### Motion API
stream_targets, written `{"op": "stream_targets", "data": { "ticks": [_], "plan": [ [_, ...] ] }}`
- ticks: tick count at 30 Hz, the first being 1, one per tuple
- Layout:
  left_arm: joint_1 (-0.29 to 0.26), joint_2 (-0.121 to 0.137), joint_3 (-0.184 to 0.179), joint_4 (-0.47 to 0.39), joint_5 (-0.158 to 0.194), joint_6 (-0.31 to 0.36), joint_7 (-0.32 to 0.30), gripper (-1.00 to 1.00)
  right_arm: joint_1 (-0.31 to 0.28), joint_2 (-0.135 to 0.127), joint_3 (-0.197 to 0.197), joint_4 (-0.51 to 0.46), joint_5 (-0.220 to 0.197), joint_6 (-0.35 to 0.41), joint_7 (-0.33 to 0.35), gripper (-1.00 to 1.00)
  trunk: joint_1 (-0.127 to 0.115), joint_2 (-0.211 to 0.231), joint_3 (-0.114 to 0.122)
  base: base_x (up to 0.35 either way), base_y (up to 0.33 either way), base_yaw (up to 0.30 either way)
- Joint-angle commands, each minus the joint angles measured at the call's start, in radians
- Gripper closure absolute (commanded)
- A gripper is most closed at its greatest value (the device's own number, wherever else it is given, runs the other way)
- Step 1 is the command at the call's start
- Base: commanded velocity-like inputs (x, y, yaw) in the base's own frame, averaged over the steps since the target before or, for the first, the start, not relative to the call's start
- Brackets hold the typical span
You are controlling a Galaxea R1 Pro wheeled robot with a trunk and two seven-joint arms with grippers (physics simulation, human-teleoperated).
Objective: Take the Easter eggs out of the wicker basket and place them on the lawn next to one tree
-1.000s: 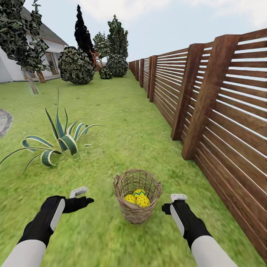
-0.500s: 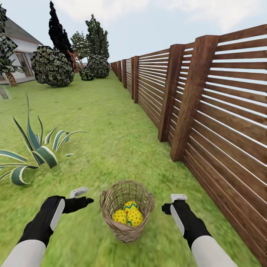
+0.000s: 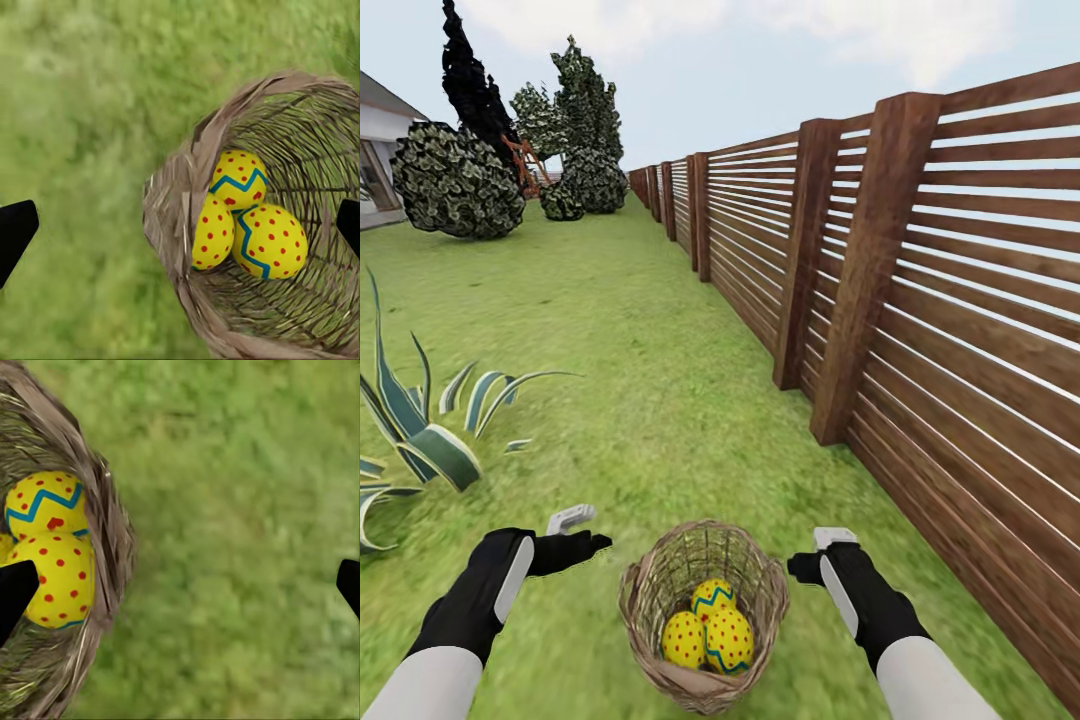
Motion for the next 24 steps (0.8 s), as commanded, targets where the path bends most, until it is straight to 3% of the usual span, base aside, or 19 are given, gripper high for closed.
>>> {"op": "stream_targets", "data": {
  "ticks": [1, 5, 8, 9, 12, 16, 17, 19, 24],
  "plan": [
    [-0.001, 0.000, 0.001, 0.000, 0.005, 0.005, 0.000, -1.00, 0.000, 0.000, 0.000, -0.001, -0.007, 0.004, -0.007, -1.00, 0.000, 0.000, -0.001, 0.278, 0.236, -0.003],
    [-0.001, 0.003, -0.012, -0.001, 0.005, 0.005, 0.000, -1.00, 0.000, 0.001, 0.002, 0.000, -0.006, 0.004, -0.007, -1.00, 0.000, 0.000, -0.001, 0.253, 0.216, -0.001],
    [0.000, 0.003, -0.066, -0.002, 0.005, 0.005, -0.001, -1.00, 0.000, 0.001, 0.004, 0.000, -0.004, 0.004, -0.007, -1.00, 0.000, 0.000, -0.001, 0.074, 0.063, 0.000],
    [0.000, -0.002, -0.105, -0.001, 0.006, 0.006, -0.002, -1.00, 0.000, -0.001, 0.005, 0.000, -0.004, 0.004, -0.008, -1.00, 0.000, 0.000, -0.001, 0.019, 0.017, 0.000],
    [0.001, -0.008, -0.137, 0.002, 0.011, 0.009, -0.003, -1.00, 0.000, -0.003, 0.005, 0.005, -0.004, 0.004, -0.008, -1.00, 0.004, -0.007, -0.004, 0.008, 0.007, 0.000],
    [0.002, -0.029, -0.143, 0.057, 0.016, 0.010, -0.005, -1.00, -0.004, -0.008, 0.006, 0.040, -0.003, 0.004, -0.009, -1.00, 0.020, -0.035, -0.017, 0.002, 0.001, 0.000],
    [0.002, -0.052, -0.146, 0.092, 0.015, 0.013, -0.004, -1.00, -0.016, -0.008, 0.007, 0.065, -0.002, 0.004, -0.009, -1.00, 0.023, -0.042, -0.020, 0.000, 0.000, 0.000],
    [0.002, -0.074, -0.147, 0.105, 0.011, 0.024, -0.002, -1.00, -0.037, -0.009, 0.007, 0.112, -0.002, 0.003, -0.010, -1.00, 0.031, -0.056, -0.026, 0.000, 0.000, 0.000],
    [0.002, -0.086, -0.146, 0.109, 0.007, 0.052, 0.000, -1.00, -0.099, -0.009, 0.008, 0.234, 0.002, 0.000, -0.008, -1.00, 0.050, -0.091, -0.042, 0.000, 0.000, 0.000]
  ]
}}
